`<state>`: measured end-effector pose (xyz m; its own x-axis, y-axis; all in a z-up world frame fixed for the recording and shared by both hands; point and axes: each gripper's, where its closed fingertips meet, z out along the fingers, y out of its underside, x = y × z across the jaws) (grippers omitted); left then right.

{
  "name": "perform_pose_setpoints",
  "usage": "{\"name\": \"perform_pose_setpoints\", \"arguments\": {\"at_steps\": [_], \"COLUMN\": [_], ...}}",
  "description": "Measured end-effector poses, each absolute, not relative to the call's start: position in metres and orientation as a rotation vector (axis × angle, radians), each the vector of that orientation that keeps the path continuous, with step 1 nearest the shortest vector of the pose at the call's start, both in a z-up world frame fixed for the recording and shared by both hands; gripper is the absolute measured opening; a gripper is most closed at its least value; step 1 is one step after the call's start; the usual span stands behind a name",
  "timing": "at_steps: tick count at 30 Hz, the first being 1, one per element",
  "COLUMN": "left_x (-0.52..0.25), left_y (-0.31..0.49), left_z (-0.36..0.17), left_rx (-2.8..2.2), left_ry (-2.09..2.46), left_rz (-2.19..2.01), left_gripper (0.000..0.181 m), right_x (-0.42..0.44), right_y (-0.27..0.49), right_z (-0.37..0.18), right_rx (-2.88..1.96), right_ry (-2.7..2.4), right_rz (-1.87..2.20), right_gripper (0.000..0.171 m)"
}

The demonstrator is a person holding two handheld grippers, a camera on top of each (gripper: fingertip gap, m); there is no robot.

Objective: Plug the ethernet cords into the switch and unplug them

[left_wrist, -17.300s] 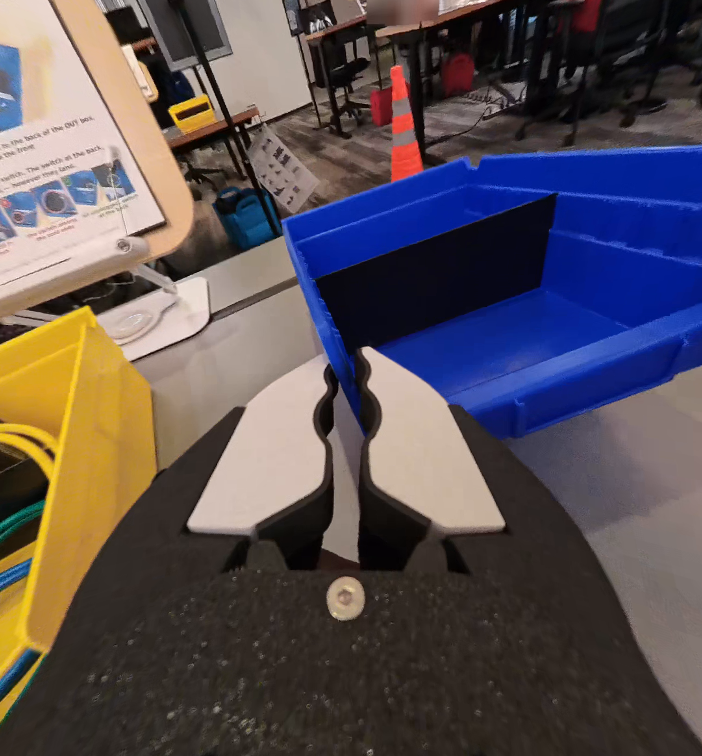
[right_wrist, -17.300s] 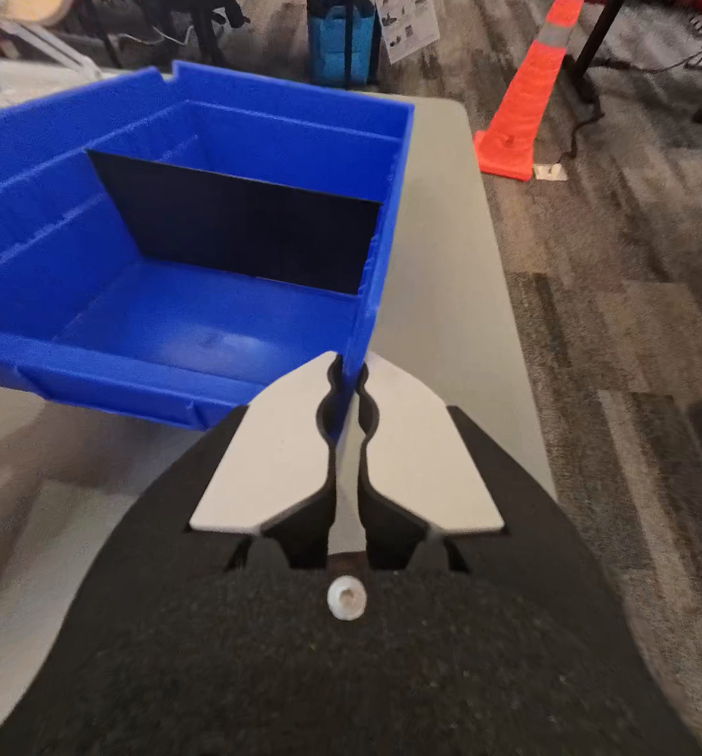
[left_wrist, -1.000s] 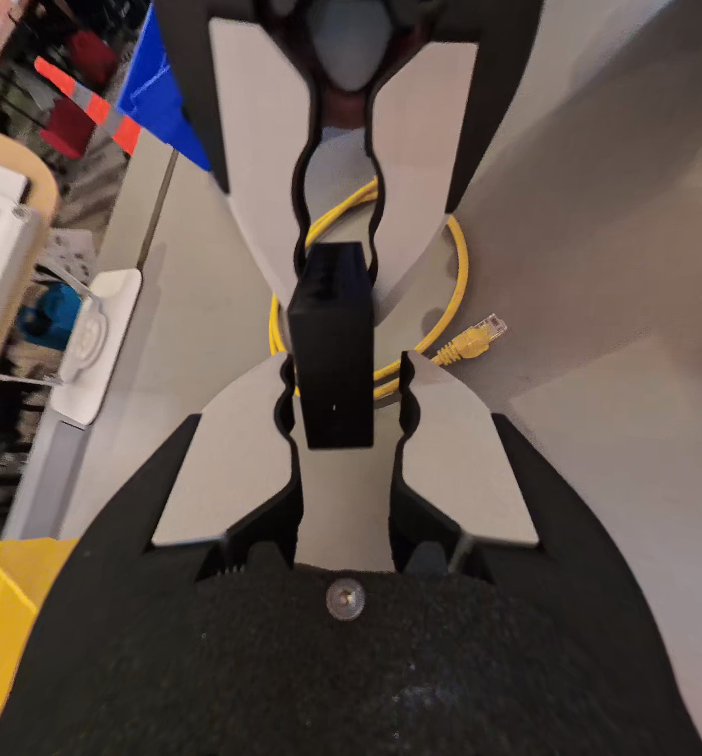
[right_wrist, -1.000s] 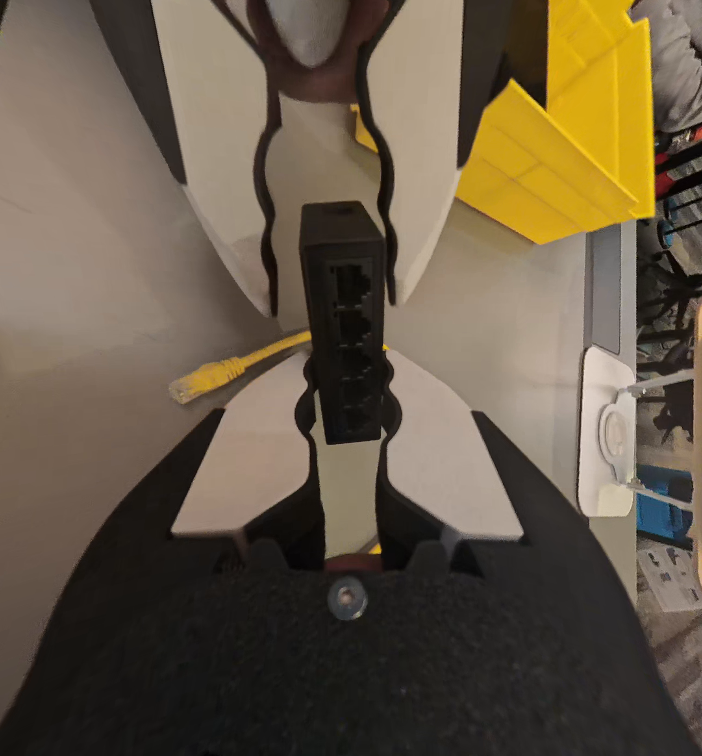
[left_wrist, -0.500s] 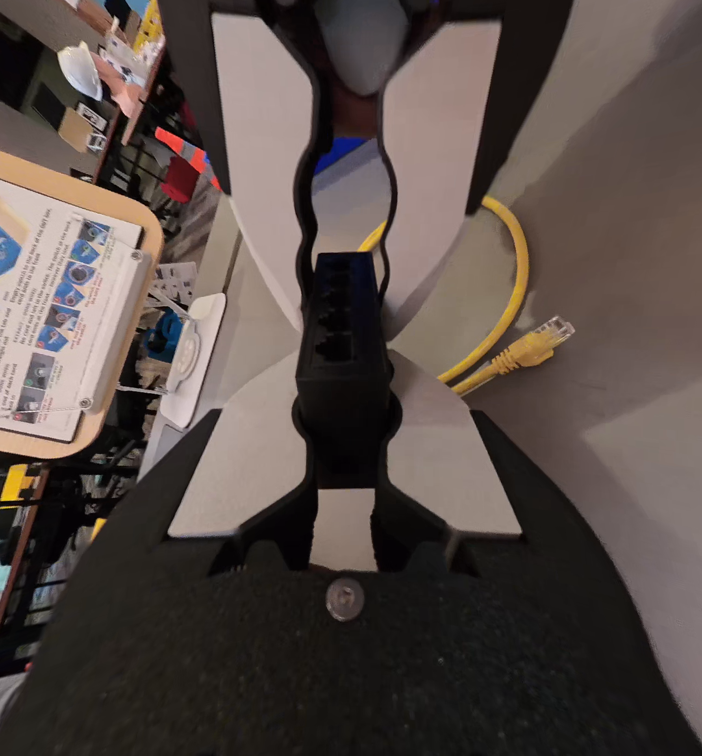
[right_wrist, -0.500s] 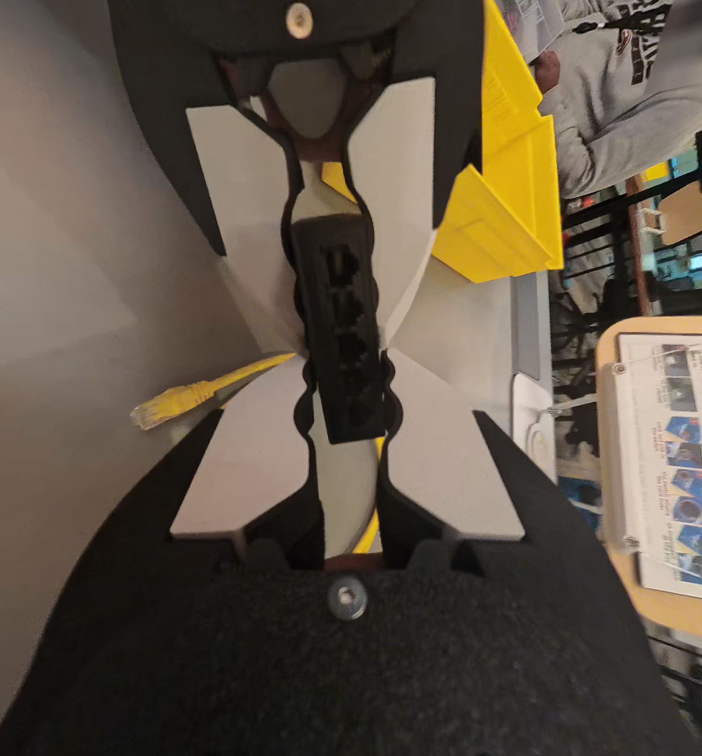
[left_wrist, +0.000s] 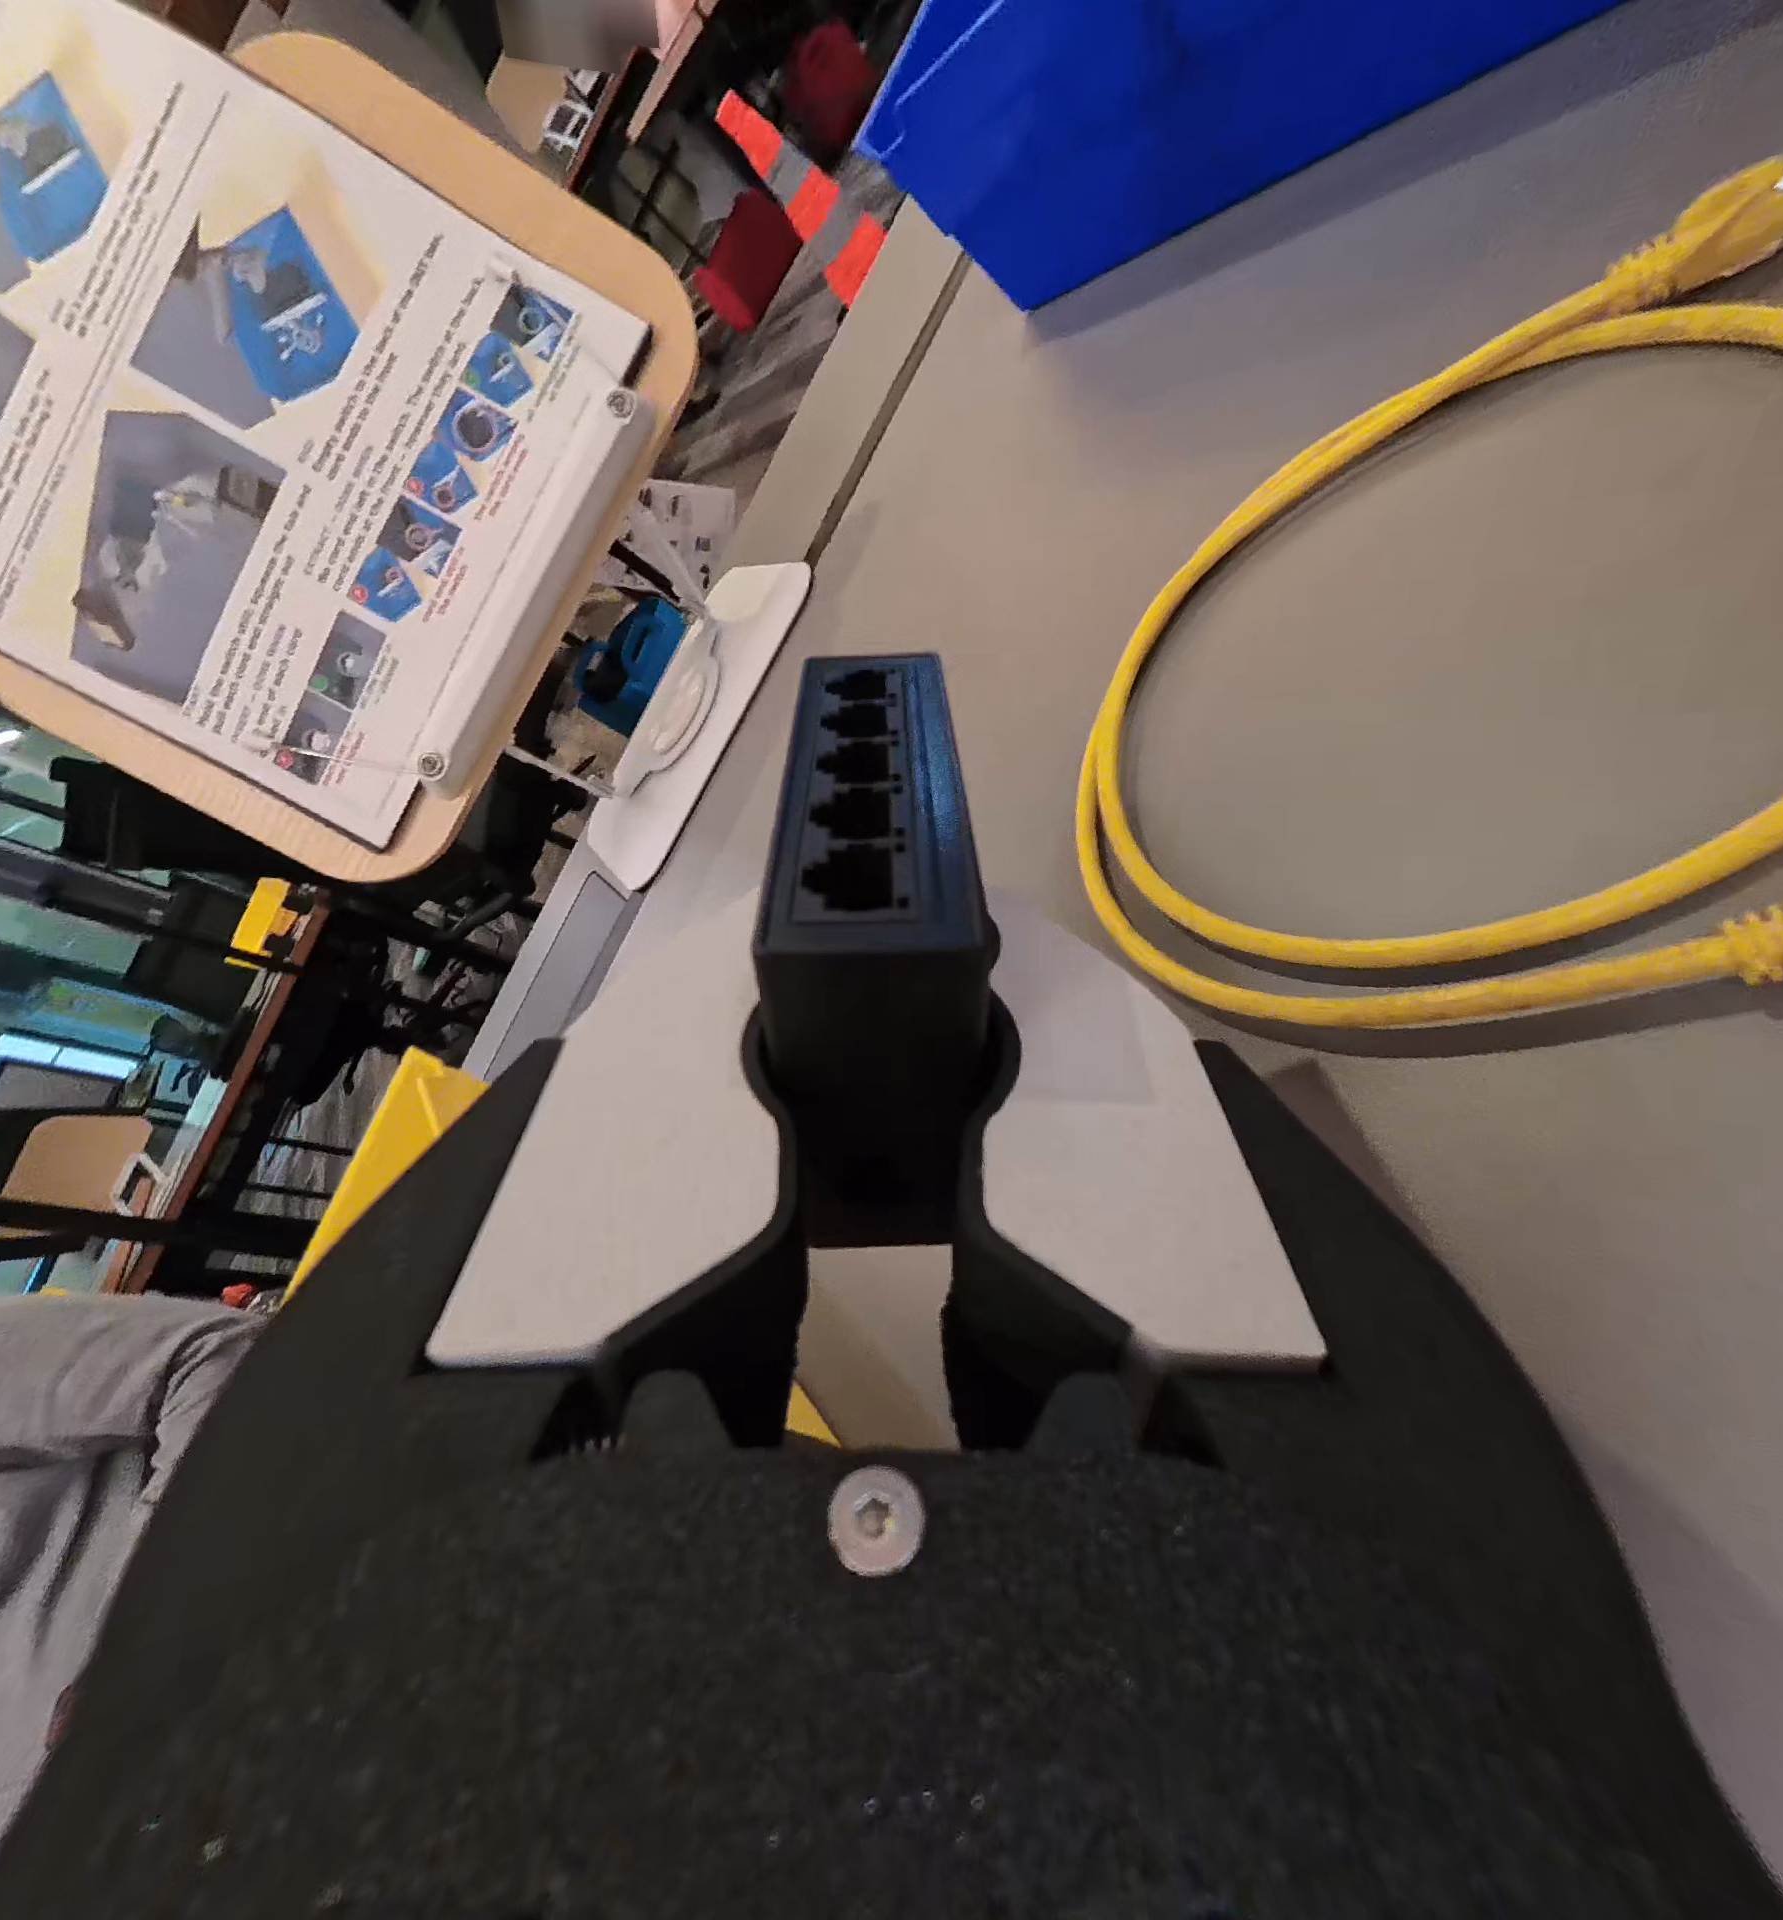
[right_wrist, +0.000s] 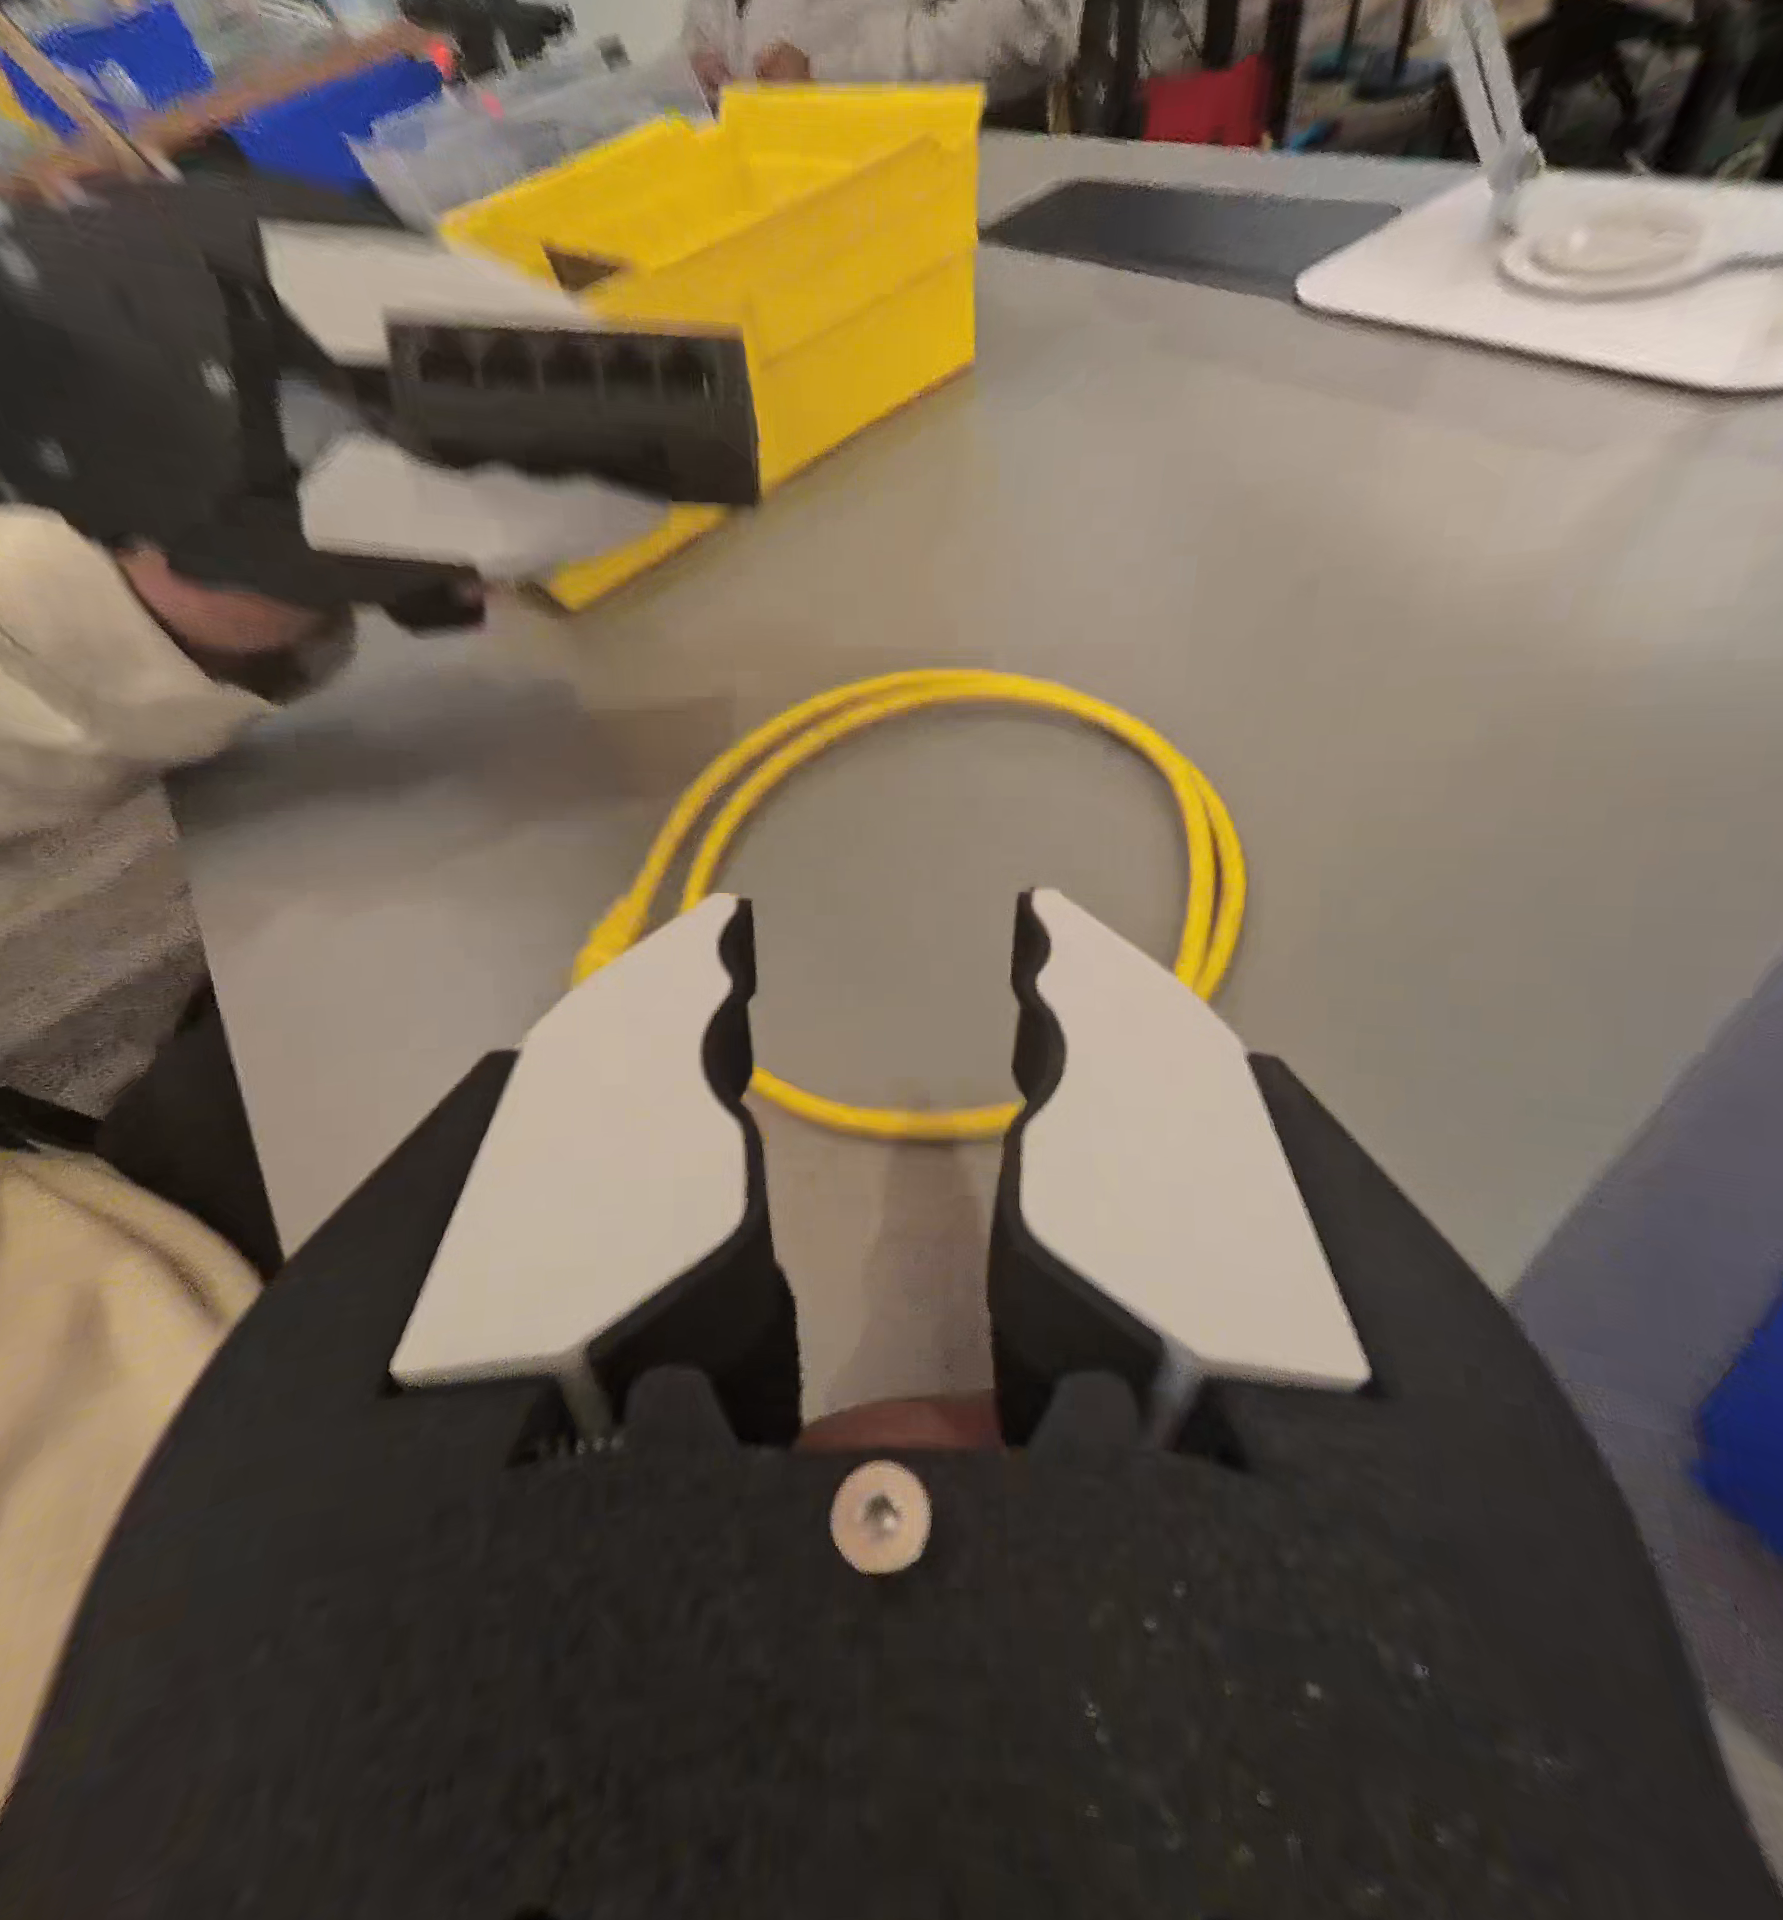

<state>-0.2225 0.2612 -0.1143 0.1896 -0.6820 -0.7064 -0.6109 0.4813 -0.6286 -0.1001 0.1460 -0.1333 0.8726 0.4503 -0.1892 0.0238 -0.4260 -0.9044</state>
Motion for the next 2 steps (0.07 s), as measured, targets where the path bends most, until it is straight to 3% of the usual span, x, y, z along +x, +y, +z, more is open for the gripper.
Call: {"name": "perform_pose_setpoints", "arguments": {"at_steps": [1,2], "left_x": [-0.2227,-0.2234], "left_y": [0.2623,0.2625], "left_z": [-0.1127,-0.1119], "left_rx": [-1.202,-1.225], "left_ry": [1.477,1.471], "left_rz": [-0.068,-0.078], "left_gripper": [0.029,0.029], "right_x": [-0.0966,-0.0925], "right_y": [0.1401,0.1357], "right_z": [-0.1402,-0.1467], "right_rx": [-1.995,-2.023], "right_ry": [-0.369,-0.392], "right_rz": [0.44,0.376], "right_gripper": [0.048,0.048]}}
